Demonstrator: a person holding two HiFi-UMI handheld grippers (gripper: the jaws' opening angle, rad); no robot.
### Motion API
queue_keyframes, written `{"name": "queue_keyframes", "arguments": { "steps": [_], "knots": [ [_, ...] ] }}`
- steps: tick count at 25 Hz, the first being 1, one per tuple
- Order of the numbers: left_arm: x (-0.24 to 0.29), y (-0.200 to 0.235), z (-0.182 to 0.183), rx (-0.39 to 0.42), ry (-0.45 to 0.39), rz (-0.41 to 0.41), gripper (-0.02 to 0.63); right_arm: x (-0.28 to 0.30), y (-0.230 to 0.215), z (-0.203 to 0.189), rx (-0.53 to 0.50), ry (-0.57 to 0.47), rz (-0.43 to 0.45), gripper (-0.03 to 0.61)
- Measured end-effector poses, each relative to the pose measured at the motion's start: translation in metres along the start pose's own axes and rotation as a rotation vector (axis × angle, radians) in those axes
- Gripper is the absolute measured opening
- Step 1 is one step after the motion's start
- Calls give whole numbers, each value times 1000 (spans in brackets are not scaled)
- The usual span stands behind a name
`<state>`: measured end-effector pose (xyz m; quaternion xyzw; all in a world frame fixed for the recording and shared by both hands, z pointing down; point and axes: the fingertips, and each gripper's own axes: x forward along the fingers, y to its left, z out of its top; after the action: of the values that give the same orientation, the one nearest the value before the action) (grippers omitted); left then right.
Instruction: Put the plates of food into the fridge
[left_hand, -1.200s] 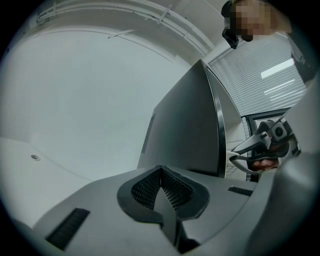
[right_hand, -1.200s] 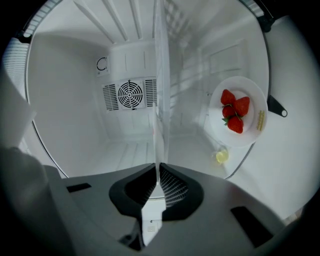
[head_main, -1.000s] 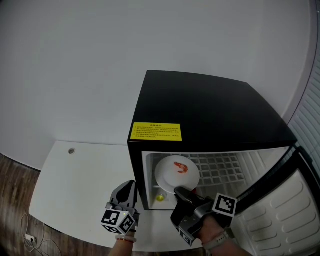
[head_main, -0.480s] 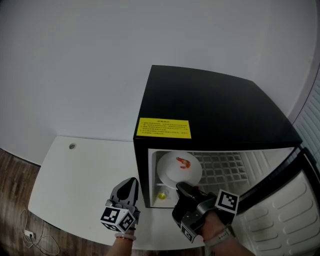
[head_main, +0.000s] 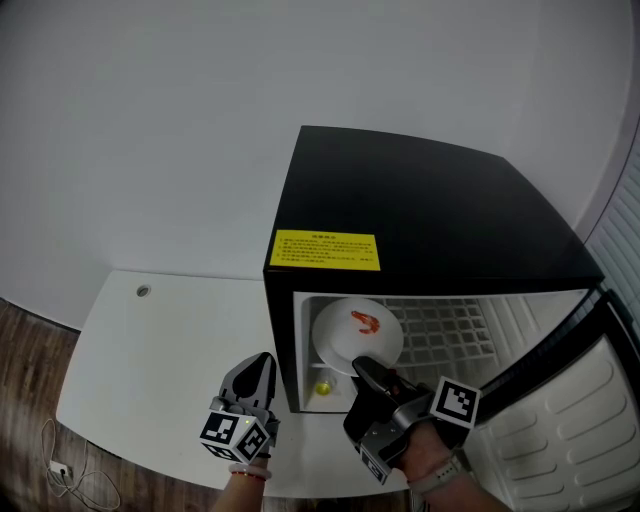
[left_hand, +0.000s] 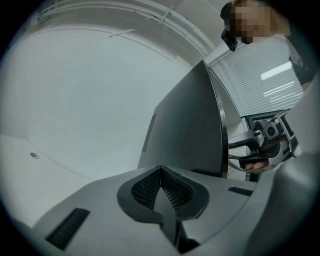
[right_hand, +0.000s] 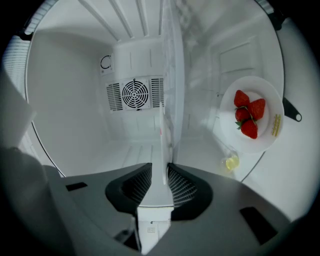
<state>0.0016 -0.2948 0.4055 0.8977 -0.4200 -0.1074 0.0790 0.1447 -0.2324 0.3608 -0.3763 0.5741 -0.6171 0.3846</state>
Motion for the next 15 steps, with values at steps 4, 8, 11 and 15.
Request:
{"name": "queue_keyframes", "arguments": {
  "steps": [4,8,11,15],
  "knots": [
    [0,-1,-1,-4,3,-2,6,-2,2,-2,-5,4,8,89],
    [0,-2,-2,-4,4,-4,6,-3,3,-6,-23,15,9,89],
    [0,-2,-2,-2,3,-5,6,-4,0,-9,-41,24,0,91],
    [-2,-2,-3,-4,4,-3,6,-5,-7,-15,-55,42,-8,104]
  ]
}}
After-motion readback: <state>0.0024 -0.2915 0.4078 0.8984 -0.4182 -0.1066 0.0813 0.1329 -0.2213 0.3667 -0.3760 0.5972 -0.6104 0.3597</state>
